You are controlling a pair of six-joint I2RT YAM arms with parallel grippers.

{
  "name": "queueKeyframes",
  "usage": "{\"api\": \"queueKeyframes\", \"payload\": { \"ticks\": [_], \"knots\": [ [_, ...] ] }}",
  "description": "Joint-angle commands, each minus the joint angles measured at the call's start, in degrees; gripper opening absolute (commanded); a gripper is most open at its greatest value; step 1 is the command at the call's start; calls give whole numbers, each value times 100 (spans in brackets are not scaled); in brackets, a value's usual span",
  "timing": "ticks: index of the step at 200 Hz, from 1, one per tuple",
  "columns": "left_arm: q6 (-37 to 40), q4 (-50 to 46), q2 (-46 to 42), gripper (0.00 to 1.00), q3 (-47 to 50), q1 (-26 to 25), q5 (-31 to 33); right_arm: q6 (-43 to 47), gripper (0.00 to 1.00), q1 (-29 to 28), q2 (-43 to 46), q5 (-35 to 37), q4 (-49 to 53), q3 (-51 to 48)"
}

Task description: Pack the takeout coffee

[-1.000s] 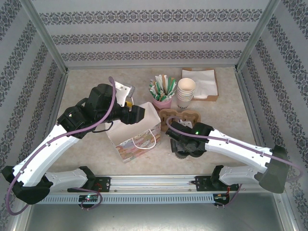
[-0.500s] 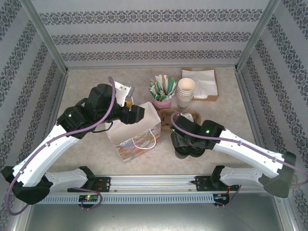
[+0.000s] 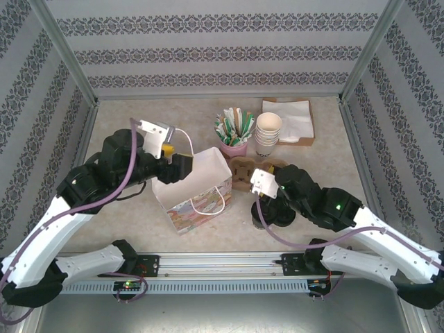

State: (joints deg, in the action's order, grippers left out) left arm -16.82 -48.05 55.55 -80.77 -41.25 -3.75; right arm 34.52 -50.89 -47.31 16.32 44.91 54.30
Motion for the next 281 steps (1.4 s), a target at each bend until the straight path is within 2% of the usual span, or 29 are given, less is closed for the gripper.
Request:
{"api": "queueKeyframes", "payload": {
  "ticks": [1, 17, 39, 61, 79, 142, 281],
  "knots": [
    [339, -302, -327, 72, 219, -86, 441, 1852, 53, 773, -105, -1466, -13, 39],
    [462, -301, -503, 70, 359, -84, 566, 2177, 52, 1546, -239, -2480, 34, 79],
    [680, -258, -685, 70, 534, -83, 689, 2790, 51, 2365, -465, -3519, -376, -161],
    [874, -236, -812, 70, 653, -84, 829, 2891, 43, 3024, -958, -4463, -591, -90],
    [951, -239, -877, 70, 676, -82, 891, 2911, 43, 3340, -1377, -5039, -515, 87],
    [1109, -327, -967, 73, 703, -84, 1200, 2788, 47, 3364, -1956, -4460, -1792, -531],
    [974, -450, -927, 74, 685, -85, 1355, 2837, 52, 3344, -2576, -4041, -1871, -540]
  ]
}}
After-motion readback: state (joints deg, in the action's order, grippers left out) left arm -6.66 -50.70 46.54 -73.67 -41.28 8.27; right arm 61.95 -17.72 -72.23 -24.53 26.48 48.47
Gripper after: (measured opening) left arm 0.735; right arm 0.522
